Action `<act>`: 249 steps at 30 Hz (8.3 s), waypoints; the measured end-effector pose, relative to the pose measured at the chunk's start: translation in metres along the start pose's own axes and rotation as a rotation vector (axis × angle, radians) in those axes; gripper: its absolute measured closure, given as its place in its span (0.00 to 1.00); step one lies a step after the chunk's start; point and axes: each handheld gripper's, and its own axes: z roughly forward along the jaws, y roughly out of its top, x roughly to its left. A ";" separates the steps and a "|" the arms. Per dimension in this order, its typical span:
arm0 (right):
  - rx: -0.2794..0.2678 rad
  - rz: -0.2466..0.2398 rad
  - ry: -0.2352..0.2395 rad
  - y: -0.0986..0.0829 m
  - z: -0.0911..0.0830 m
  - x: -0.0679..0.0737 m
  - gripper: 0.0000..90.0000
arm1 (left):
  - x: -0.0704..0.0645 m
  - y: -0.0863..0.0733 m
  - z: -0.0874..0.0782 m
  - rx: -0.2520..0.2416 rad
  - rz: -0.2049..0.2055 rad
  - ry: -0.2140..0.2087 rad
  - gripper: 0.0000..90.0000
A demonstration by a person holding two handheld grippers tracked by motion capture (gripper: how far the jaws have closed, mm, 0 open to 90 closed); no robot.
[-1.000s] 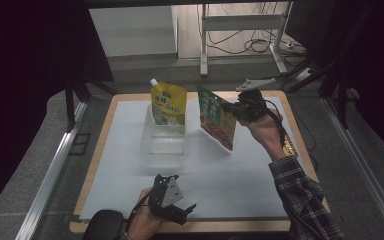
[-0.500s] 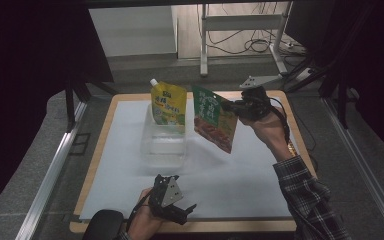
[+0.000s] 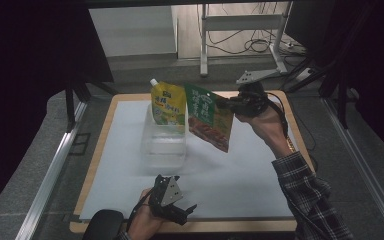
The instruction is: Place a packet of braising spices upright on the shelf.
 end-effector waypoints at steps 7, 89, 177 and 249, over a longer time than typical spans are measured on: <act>-0.016 -0.006 0.037 0.011 0.007 0.002 0.99 | -0.001 0.001 -0.001 -0.013 0.011 -0.018 0.00; 0.028 0.027 0.086 0.006 0.139 -0.010 0.99 | 0.000 0.000 0.002 0.030 0.025 -0.023 0.00; 0.063 0.069 -0.048 -0.109 0.035 -0.014 0.00 | -0.003 0.000 0.006 0.048 0.051 -0.024 0.00; 0.441 0.375 -0.604 -0.225 -0.018 -0.123 0.23 | -0.005 0.000 0.008 0.067 0.082 -0.010 0.00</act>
